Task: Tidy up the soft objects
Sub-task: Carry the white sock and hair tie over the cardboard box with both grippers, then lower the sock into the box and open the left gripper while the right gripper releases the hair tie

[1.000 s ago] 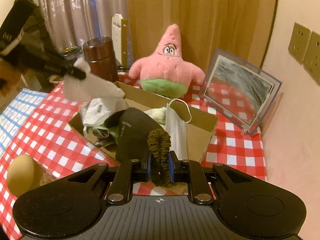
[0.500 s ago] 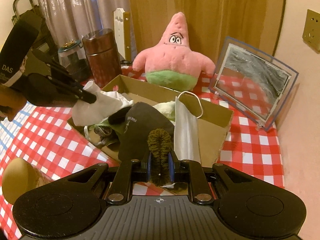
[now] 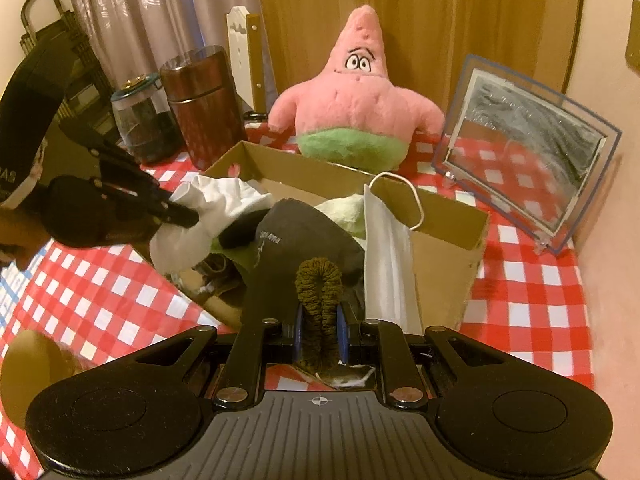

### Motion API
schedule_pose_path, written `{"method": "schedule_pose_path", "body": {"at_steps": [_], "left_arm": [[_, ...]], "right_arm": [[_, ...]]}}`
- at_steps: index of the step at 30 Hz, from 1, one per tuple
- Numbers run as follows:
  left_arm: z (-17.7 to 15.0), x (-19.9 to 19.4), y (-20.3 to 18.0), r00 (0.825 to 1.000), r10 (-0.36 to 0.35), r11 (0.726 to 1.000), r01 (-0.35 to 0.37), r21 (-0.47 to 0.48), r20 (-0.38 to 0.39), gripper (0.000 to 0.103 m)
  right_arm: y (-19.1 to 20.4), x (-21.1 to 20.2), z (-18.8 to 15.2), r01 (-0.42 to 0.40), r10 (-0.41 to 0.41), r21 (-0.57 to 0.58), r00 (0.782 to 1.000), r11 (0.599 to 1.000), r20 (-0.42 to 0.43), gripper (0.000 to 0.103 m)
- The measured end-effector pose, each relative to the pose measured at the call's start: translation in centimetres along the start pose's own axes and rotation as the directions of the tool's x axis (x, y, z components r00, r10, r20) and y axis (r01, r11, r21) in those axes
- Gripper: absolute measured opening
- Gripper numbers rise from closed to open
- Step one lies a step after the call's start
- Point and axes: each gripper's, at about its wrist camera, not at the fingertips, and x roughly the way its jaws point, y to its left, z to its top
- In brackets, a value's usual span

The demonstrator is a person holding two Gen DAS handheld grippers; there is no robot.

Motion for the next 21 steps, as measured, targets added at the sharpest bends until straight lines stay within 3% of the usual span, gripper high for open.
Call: {"method": "schedule_pose_path", "body": {"at_steps": [7, 11, 14, 15, 16, 21], "left_arm": [[-1.0, 1.9, 1.4, 0.999, -0.023, 0.999, 0.022, -0.044, -0.028, 0.004], [-1.5, 2.5, 2.9, 0.996, -0.089, 0.990, 0.086, -0.111, -0.016, 0.008], [-1.7, 2.9, 4.0, 0.990, -0.141, 0.976, 0.135, -0.172, -0.026, 0.024], [-1.8, 3.1, 4.3, 0.987, -0.155, 0.971, 0.146, -0.190, -0.036, 0.039], [-1.9, 3.1, 4.6, 0.985, -0.168, 0.966, 0.157, -0.204, -0.039, 0.043], [-2.1, 2.4, 6.3, 0.984, -0.175, 0.948, 0.173, -0.266, 0.015, 0.045]], "right_arm": [[1.2, 3.2, 0.3, -0.055, 0.055, 0.007, 0.998, 0.998, -0.031, 0.017], [1.8, 5.3, 1.0, -0.078, 0.078, 0.006, 0.995, 0.997, -0.065, 0.017], [1.6, 7.4, 1.4, -0.111, 0.115, 0.041, 0.986, 0.993, -0.119, 0.017], [1.5, 8.0, 1.5, -0.106, 0.112, 0.047, 0.985, 0.993, -0.135, 0.017], [1.4, 8.6, 1.4, -0.097, 0.103, 0.046, 0.983, 0.994, -0.151, 0.017], [0.6, 10.7, 0.8, -0.025, 0.026, 0.009, 0.980, 1.000, -0.197, 0.017]]}}
